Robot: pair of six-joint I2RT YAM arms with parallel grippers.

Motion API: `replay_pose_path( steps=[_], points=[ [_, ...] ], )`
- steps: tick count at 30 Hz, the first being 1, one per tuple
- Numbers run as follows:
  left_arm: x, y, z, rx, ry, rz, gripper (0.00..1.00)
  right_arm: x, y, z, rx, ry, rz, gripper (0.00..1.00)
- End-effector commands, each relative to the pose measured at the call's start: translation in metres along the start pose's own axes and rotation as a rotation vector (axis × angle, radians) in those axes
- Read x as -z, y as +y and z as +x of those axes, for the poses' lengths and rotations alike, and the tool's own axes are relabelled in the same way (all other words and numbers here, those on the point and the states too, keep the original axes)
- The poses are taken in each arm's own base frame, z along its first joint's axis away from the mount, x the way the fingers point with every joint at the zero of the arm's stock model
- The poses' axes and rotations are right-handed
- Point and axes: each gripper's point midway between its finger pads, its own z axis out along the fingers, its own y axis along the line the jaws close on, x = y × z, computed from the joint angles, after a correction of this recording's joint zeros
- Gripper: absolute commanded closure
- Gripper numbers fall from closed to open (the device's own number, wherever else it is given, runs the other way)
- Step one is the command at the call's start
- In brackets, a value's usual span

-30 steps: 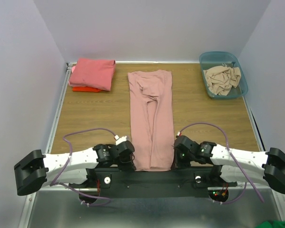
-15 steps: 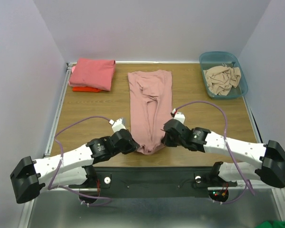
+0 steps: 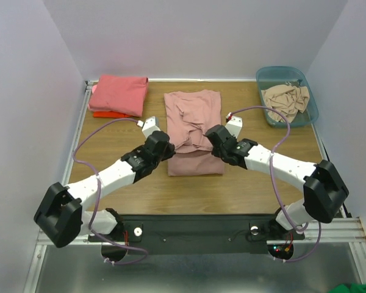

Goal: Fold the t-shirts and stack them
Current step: Fold the tshirt

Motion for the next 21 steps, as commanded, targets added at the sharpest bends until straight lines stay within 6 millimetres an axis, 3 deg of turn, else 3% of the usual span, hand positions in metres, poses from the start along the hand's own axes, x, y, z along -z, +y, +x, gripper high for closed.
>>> replay_pose_path(
  steps=[1,9,14,16,17,18,19,20,21],
  points=[
    [-0.02,-0.013,-0.035,-0.058,-0.085,0.019,1.0,-0.014,0.012,-0.048,-0.04,-0.111,-0.017,1.0],
    [-0.06,-0.007,-0.063,-0.106,-0.102,-0.034,1.0,-0.059,0.018,-0.066,-0.018,-0.061,-0.032,1.0],
    [-0.09,0.003,-0.064,-0.106,-0.052,-0.079,1.0,-0.087,0.018,-0.069,-0.014,-0.039,0.0,0.99],
    [-0.104,0.017,-0.059,-0.101,-0.01,-0.127,1.0,-0.093,0.019,-0.07,-0.01,-0.03,0.0,0.89],
    [-0.107,0.017,-0.06,-0.094,0.01,-0.136,1.0,-0.099,0.019,-0.072,-0.014,-0.028,0.004,0.72],
    [-0.11,0.018,-0.06,-0.093,0.022,-0.143,0.95,-0.099,0.02,-0.071,-0.009,-0.025,0.001,0.58],
    [-0.114,0.02,-0.058,-0.089,0.032,-0.151,0.65,-0.1,0.022,-0.074,-0.007,-0.026,-0.004,0.43],
    [-0.115,0.017,-0.062,-0.085,0.027,-0.142,0.47,-0.1,0.024,-0.074,-0.002,-0.022,-0.013,0.27],
    [-0.114,0.014,-0.063,-0.083,0.026,-0.134,0.12,-0.098,0.025,-0.074,-0.002,-0.018,-0.022,0.22]
  ],
)
